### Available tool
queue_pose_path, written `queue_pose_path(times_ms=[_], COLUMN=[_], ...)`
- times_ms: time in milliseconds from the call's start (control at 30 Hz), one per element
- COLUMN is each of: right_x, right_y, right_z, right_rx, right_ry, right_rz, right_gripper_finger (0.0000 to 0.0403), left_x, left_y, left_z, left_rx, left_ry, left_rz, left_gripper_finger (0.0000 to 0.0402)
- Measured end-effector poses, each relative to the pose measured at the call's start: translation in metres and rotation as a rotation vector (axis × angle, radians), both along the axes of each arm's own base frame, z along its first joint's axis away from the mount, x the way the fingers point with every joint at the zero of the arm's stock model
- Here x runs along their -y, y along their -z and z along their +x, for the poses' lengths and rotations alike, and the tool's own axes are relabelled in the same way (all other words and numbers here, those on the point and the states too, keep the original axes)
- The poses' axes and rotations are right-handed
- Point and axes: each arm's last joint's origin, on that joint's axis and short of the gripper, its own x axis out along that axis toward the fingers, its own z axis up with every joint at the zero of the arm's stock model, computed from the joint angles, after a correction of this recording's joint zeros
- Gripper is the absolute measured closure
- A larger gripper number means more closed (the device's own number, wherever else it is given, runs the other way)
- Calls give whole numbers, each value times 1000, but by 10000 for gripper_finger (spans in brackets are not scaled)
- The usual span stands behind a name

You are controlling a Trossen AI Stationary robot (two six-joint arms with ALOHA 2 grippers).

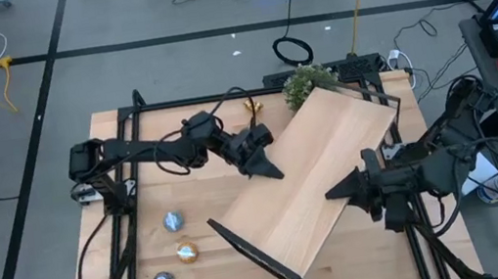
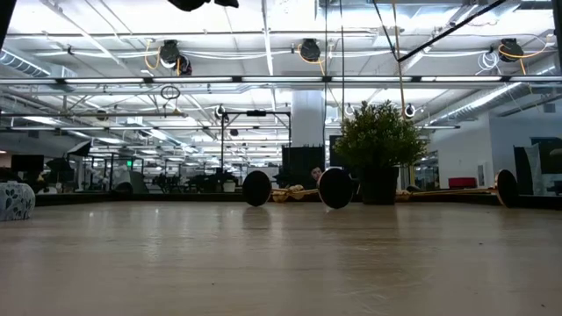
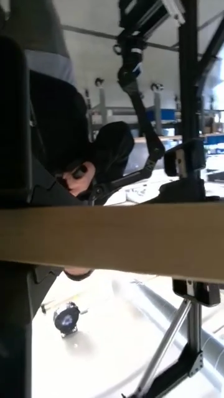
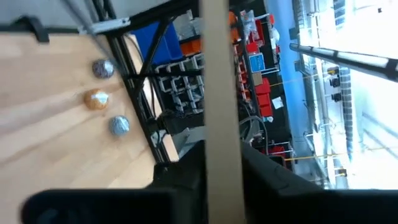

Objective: Pick & Place candle stick holders
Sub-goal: Prepare the shelf

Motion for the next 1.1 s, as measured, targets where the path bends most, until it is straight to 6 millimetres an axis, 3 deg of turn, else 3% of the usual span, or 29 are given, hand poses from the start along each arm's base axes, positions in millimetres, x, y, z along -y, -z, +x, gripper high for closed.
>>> queue_pose_path(times_ms=[133,300,633,1100], right_x=[-1,0,-1,3], right_y=[-3,-3,-4,-3], right_z=[0,0,-2,-3], right_rx=[25,28,61,72], right_ry=[17,56,186,289], right_rz=[86,148,244,264], right_gripper_finger=[261,225,200,179], left_x=[15,33,65,75], left_y=[0,-1,-15,-50], left_z=[1,2,-11,-61], left_rx=[35,60,76,-22], left_ry=[-55,-143,-268,-331], left_rz=[17,7,33,147], left_gripper_finger=[353,353,353,353])
